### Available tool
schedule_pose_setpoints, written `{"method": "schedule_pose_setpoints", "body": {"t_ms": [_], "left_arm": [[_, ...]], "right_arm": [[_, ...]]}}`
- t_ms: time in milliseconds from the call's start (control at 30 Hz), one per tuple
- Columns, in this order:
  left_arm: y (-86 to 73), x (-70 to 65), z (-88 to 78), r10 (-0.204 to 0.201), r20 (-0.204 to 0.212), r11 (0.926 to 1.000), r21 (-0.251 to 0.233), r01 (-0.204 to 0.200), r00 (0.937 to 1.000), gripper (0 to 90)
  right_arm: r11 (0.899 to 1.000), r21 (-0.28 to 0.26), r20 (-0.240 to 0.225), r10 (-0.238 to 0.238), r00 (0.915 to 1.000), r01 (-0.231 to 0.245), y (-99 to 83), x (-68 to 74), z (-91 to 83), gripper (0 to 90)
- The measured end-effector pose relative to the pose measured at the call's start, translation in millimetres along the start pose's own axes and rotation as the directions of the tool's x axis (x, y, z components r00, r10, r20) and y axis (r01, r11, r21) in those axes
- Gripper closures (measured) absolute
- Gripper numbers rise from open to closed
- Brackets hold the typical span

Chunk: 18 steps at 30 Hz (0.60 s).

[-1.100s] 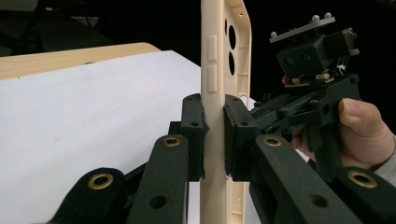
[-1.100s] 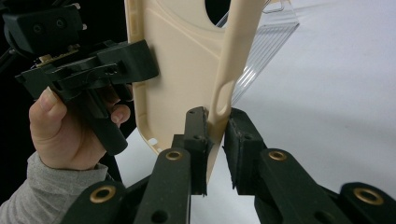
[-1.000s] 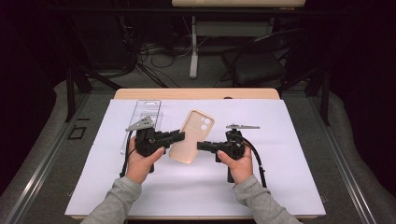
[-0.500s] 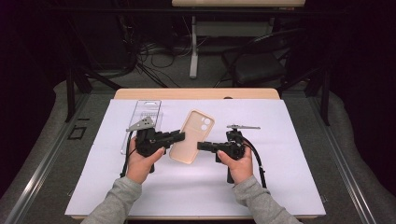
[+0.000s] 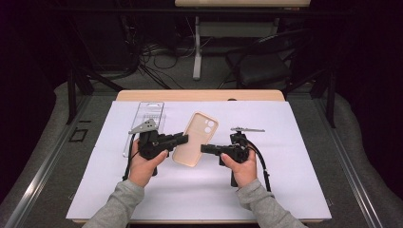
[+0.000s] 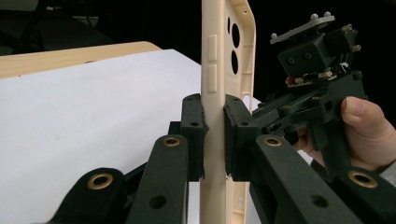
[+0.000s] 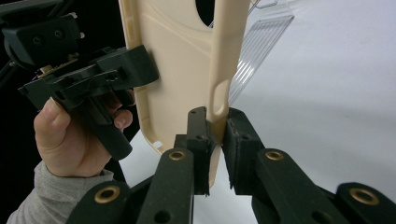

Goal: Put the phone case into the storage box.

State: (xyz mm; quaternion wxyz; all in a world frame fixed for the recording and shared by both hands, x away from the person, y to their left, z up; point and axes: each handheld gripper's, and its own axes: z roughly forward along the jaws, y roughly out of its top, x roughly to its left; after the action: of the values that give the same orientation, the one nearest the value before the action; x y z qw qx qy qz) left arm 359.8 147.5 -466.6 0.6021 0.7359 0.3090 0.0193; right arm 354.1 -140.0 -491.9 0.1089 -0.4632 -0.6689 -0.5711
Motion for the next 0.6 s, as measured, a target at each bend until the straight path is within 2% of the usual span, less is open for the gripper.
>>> {"method": "schedule_pose_setpoints", "body": {"t_ms": [600], "left_arm": [[-0.1,0.2,0.2,0.002,-0.003,1.0000,0.002,-0.002,1.0000,80.0]], "right_arm": [[1.000,-0.017,-0.001,0.000,1.0000,0.000,-1.5,-0.5,0.8,82.0]]}}
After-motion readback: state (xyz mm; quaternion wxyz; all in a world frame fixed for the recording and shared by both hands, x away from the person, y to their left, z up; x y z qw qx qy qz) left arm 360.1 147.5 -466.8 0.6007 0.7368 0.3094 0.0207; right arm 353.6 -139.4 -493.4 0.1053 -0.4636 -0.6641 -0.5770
